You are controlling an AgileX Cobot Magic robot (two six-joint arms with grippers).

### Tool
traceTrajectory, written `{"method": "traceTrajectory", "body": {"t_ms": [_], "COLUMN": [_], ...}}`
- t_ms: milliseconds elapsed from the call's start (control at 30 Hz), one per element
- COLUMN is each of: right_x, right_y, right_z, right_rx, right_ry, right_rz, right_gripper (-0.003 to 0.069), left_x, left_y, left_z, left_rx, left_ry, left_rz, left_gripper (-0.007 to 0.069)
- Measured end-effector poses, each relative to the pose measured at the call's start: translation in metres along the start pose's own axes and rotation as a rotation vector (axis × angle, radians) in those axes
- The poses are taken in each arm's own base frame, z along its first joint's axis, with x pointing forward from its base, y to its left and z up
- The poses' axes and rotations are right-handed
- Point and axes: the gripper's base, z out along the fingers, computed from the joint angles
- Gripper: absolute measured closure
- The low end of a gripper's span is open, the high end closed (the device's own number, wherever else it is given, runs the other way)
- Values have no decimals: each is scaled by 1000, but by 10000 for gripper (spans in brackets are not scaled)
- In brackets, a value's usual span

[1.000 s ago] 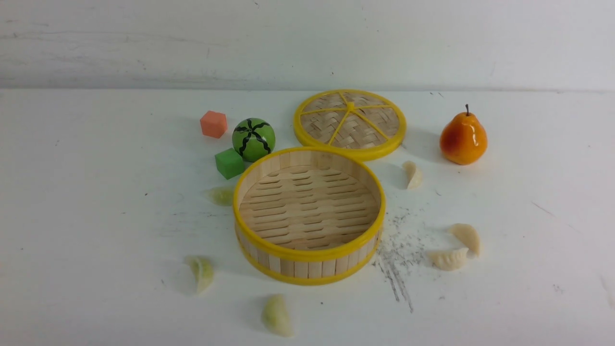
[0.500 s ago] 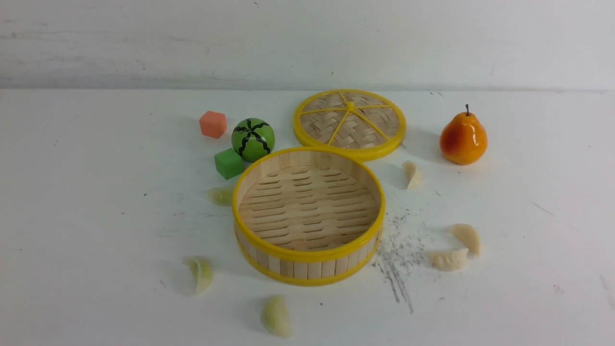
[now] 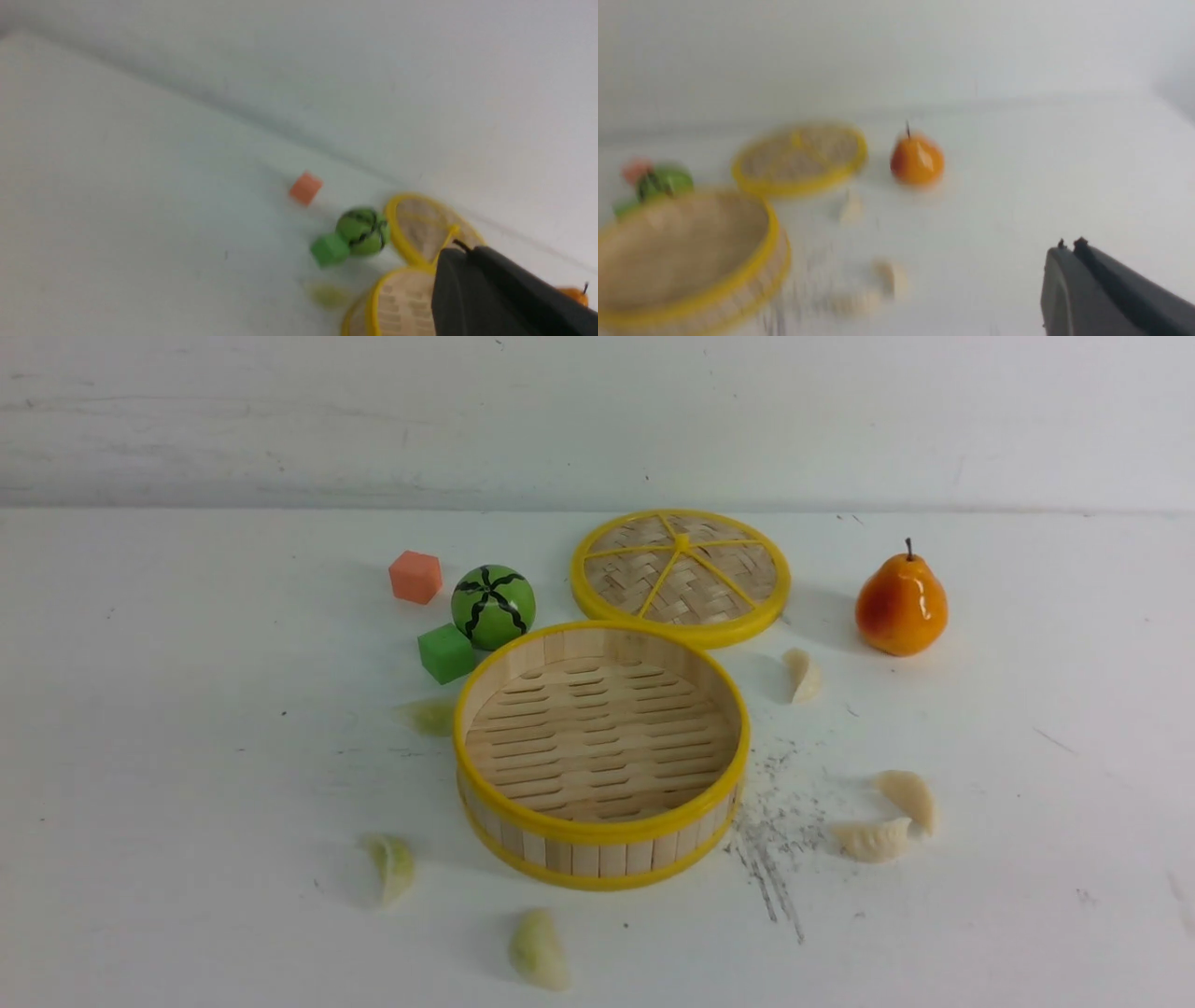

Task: Put the dumplings into the steamer on the white table.
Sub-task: 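Reach for and grasp a dumpling on the table with the left gripper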

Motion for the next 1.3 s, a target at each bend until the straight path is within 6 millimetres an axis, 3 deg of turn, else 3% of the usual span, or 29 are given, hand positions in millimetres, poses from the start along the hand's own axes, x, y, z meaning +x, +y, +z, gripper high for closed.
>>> {"method": "traceTrajectory", "body": {"t_ms": [100,133,233,433,633,833,933,1067,1167,1300], "right_x": [17,29,32,21,36,58,66,80,83,83], "right_y": [5,10,21,34,31,27,29,28,27,28], "right_z": [18,30,43,56,63,71,73,77,78,78], "right_rx": [-56,-147,-274,-419,-418,-394,-402,-396,-392,-397], "right_ry": [279,474,562,442,432,462,461,462,456,453], "right_rz": [-90,-154,-148,-147,-177,-189,-226,-241,-226,-207], "right_gripper": [669,667,666,663,663,662,662,662,659,659], "left_x": [15,26,40,77,98,104,112,125,137,159], "left_y": [2,1,-5,-9,-20,-38,-39,-33,-31,-24], "left_z": [30,47,69,112,132,143,163,193,210,231], "left_rx": [-51,-64,-9,148,109,-62,-168,-250,-259,-259], "left_ry": [197,367,599,939,1056,1013,950,893,894,905], "left_rz": [-50,-49,-10,-21,101,260,324,315,313,327], "left_gripper": [637,637,637,637,637,627,554,320,194,146]}}
